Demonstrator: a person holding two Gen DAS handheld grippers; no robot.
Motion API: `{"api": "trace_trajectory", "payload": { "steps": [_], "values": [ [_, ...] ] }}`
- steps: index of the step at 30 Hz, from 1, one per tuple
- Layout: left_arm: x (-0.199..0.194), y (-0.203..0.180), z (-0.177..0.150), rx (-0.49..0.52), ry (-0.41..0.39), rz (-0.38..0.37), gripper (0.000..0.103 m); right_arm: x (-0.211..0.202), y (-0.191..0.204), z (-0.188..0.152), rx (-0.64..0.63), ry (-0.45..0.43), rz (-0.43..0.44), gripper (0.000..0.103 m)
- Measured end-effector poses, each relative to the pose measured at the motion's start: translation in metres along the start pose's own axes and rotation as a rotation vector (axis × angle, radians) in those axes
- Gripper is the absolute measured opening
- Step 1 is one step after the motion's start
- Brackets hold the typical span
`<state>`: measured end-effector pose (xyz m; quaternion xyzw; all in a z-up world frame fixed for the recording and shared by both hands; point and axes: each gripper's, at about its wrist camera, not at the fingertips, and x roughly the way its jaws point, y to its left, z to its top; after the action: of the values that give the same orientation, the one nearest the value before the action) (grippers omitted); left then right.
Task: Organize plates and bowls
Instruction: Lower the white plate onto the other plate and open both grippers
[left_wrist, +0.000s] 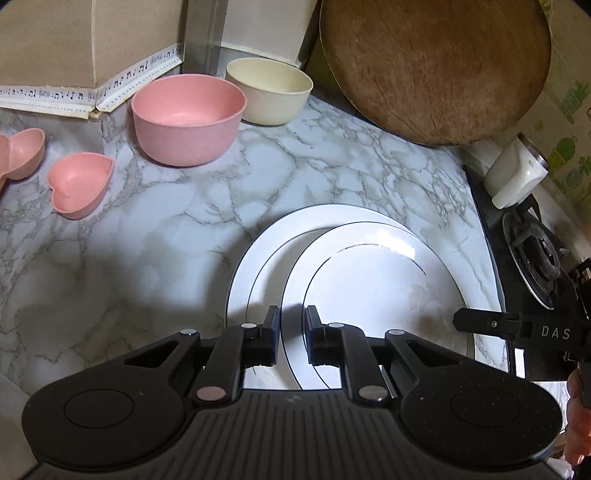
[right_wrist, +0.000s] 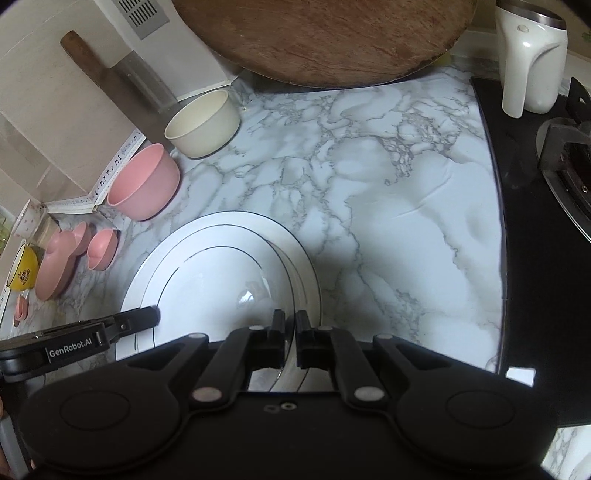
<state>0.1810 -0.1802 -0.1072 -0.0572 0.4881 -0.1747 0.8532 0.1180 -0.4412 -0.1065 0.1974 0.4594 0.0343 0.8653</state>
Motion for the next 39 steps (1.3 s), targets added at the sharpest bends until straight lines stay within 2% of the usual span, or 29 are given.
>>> {"api": "trace_trajectory", "payload": {
  "steps": [23,28,30,31,34,39],
  "values": [
    [0.003,0.011,0.004,-0.003,0.049,-0.017,0.013,0.011,0.003,0.004,-0.025,0.018,-0.016,0.006],
    [-0.001,0.013,0.006,-0.003,0.033,-0.009,0.013,0.013,0.010,0.003,-0.048,0.023,-0.033,0.006],
    [-0.004,0.014,0.007,-0.002,0.027,-0.009,0.013,0.014,0.015,0.002,-0.083,0.013,-0.056,0.003],
    [-0.006,0.014,0.007,0.001,0.022,-0.008,0.013,0.013,0.016,0.002,-0.086,0.009,-0.053,0.004],
    [-0.011,0.013,0.006,0.013,0.005,-0.011,0.013,0.009,0.020,0.005,-0.105,-0.001,-0.049,0.015],
    [-0.018,0.008,0.003,0.043,-0.022,-0.013,0.013,0.002,0.037,0.002,-0.165,-0.024,-0.044,0.022]
  ]
}}
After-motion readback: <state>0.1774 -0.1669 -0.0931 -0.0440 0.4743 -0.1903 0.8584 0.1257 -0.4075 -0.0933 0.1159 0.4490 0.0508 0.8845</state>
